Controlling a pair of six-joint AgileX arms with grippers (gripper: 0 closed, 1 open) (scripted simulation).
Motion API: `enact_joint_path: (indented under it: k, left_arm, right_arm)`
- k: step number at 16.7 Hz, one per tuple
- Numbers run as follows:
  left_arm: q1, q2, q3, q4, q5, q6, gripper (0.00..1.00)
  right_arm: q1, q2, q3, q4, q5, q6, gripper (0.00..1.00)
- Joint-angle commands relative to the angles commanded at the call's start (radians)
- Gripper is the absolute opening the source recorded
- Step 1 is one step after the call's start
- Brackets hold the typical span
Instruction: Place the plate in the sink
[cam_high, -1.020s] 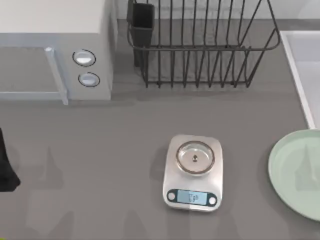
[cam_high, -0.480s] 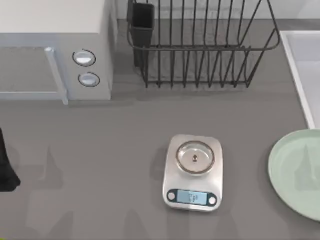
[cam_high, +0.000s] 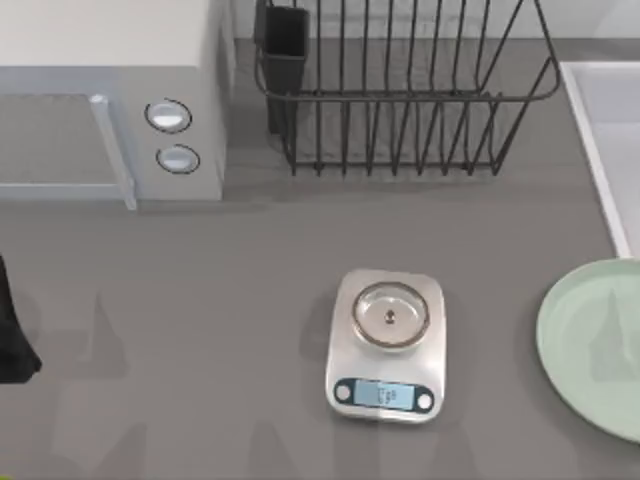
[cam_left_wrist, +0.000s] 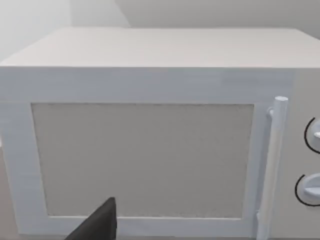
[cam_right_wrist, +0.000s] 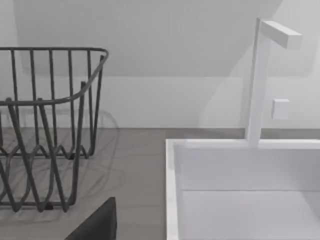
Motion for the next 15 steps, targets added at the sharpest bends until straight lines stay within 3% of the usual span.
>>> enact_joint_path:
  k: [8,15]
  left_arm:
    - [0.0,0.0,0.0,0.0,0.0,0.0,1.0]
    - [0.0,0.0,0.0,0.0,0.0,0.0,1.0]
  right_arm:
    - [0.03,0.107,0.094,-0.081,0.0,0.031,1.0]
    - [0.159,0.648,0.493,-0.428,0.0,0.164,1.0]
